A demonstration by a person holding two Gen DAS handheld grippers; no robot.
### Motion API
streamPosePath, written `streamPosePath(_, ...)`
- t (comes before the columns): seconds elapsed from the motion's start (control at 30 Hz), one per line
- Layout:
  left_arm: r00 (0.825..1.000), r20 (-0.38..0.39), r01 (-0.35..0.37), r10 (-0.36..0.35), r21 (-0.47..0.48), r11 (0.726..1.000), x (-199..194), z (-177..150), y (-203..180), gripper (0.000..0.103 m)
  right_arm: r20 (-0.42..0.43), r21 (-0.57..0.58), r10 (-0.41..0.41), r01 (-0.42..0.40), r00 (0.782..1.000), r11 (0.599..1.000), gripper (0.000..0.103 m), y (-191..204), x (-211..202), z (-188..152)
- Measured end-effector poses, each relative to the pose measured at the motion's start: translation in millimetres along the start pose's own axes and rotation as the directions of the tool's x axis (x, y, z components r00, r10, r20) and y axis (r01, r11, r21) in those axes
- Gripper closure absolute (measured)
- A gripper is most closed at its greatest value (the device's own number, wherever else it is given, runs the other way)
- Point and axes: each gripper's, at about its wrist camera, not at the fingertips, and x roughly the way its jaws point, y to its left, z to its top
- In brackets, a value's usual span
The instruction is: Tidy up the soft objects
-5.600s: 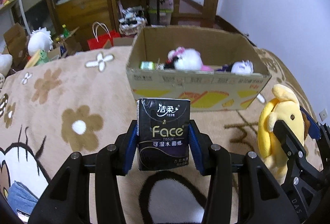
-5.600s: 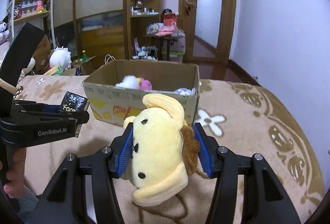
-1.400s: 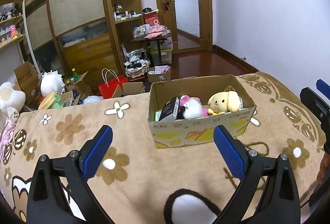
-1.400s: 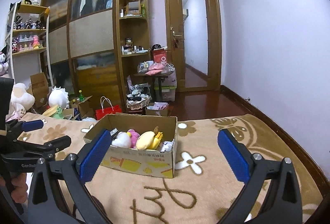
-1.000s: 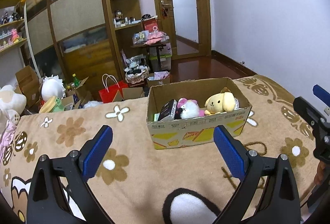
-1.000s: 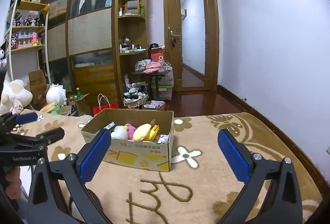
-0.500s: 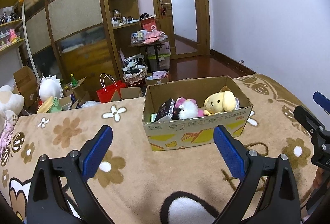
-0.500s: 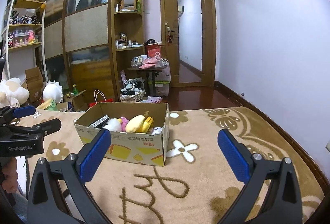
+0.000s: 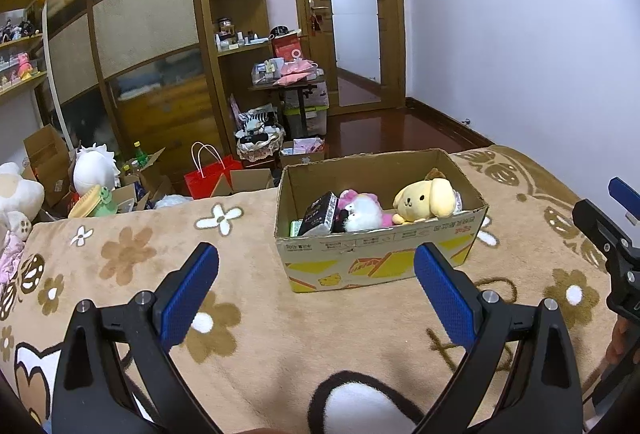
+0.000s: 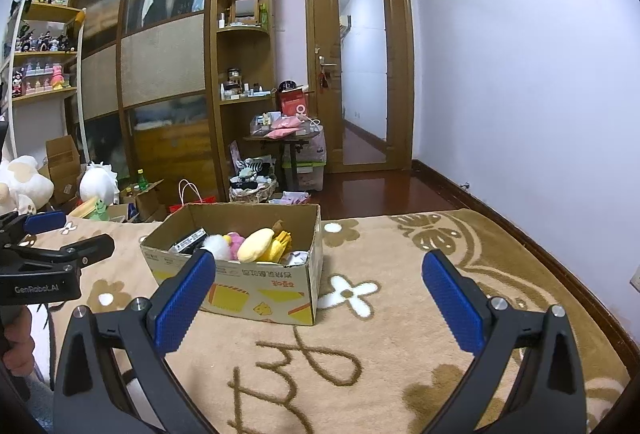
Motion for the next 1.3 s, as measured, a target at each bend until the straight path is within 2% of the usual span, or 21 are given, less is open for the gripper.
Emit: streamPosePath(1.3, 1.000, -0.019, 0.000, 0.001, 0.005, 1.000, 1.7, -3.2, -4.5, 0.005, 0.001, -0.002, 0.002, -0.002, 1.000, 1.000, 0.000, -1.6, 0.5, -0.1)
